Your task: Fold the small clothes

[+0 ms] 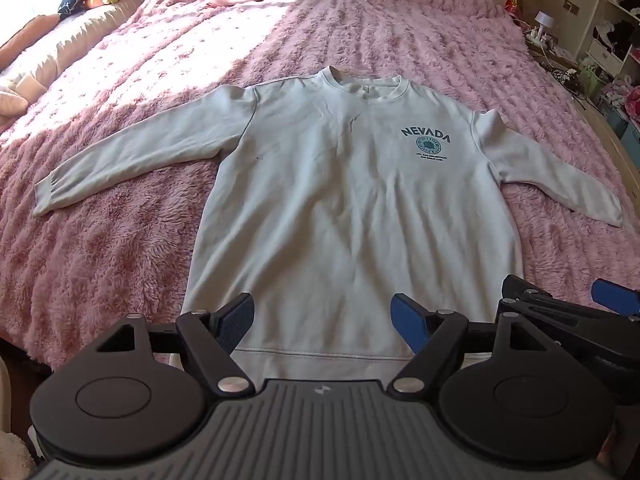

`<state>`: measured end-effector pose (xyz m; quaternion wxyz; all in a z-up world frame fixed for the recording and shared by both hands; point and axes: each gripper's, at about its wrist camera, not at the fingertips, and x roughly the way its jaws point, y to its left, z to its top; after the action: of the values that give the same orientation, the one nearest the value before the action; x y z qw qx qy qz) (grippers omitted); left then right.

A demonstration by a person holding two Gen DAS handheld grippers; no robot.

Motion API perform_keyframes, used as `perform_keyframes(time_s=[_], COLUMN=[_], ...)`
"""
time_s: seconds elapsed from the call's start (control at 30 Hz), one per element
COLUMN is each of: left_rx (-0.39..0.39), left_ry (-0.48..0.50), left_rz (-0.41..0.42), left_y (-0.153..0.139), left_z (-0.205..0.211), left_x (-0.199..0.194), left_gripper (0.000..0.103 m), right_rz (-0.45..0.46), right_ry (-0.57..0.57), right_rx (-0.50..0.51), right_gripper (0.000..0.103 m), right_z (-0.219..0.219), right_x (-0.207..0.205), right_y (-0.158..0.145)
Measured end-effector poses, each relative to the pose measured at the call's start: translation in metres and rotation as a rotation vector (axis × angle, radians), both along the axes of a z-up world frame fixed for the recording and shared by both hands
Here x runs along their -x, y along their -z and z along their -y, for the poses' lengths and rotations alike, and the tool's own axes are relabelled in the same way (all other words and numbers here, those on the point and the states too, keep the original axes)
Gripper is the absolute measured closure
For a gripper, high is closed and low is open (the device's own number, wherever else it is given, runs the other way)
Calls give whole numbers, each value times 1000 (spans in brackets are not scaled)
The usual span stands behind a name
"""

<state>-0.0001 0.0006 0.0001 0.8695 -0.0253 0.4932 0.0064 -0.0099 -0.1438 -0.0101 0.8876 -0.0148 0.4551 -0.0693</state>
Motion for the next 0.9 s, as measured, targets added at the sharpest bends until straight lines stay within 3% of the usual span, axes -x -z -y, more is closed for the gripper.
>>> perform_keyframes(time_s=[0.9], left_rx=[-31], left_ry=[8], left_rz=[-14], left_y=[2], left_z=[5], left_x=[-1], left_gripper=[12], right_rz=[16], right_ry=[8], right_rx=[-3], right_gripper=[20], right_z=[7], right_x=[2], right_y=[-12])
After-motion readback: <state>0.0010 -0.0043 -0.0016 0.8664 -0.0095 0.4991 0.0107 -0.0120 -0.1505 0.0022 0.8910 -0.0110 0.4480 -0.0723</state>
